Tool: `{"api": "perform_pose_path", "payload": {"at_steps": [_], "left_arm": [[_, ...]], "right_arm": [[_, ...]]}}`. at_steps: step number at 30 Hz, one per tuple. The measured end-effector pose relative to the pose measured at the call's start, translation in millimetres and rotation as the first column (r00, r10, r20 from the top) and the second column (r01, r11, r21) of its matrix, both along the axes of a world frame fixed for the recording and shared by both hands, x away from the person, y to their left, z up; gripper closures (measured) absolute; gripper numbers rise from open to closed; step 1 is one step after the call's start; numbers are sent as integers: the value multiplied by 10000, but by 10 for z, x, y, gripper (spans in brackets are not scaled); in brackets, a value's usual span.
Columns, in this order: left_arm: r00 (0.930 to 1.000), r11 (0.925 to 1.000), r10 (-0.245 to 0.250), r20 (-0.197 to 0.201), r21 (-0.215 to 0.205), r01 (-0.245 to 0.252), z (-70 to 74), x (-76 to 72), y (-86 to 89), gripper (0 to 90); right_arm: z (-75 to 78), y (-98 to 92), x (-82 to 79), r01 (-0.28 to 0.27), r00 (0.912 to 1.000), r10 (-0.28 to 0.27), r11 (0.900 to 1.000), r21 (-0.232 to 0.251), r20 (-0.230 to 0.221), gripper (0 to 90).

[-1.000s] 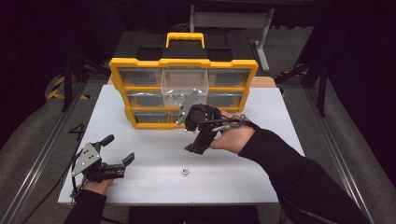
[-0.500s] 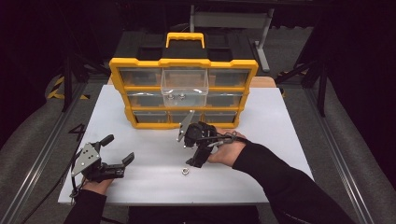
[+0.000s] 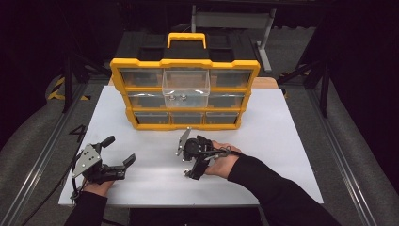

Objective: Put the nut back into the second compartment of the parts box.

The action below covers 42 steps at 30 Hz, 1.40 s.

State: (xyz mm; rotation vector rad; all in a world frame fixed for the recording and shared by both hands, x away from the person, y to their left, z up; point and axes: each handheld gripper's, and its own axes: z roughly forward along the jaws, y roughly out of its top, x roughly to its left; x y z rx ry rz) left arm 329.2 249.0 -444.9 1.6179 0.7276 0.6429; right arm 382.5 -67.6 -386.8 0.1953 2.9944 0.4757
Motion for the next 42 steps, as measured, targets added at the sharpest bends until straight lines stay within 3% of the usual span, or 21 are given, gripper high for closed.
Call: {"api": "perform_pose_path", "payload": {"at_steps": [8, 14, 18, 22, 28, 35, 42], "left_arm": [[10000, 10000, 1, 20, -19, -1, -1, 1, -4, 24], [10000, 10000, -8, -32, -9, 8, -1, 0, -6, 24], [10000, 10000, -18, -24, -27, 18, -3, 2, -6, 24], [10000, 10000, -46, -32, 12, 47, -2, 4, -5, 24], [10000, 10000, -68, -42, 23, 69, -3, 5, -6, 24], [9999, 9999, -101, -54, 21, 101, -3, 7, -6, 24], [9999, 10000, -94, -46, 19, 95, -1, 5, -5, 25]], "right_arm": [[-183, 11, -5, 32, 9999, -34, 9999, -157, -165, 167], [-306, 53, -21, -191, 9989, 178, 9994, -292, -428, 227], [-375, 109, -46, -235, 9973, 206, 9989, -406, -699, 352], [-398, 147, -64, -81, 9986, 60, 9991, -410, -526, 504], [-380, 196, -63, -221, 9982, 187, 9981, -581, -573, 672], [-360, 213, -75, -342, 9976, 298, 9968, -717, -617, 699], [-205, 187, -119, -573, 9966, 517, 9944, -890, -645, 699]]}}
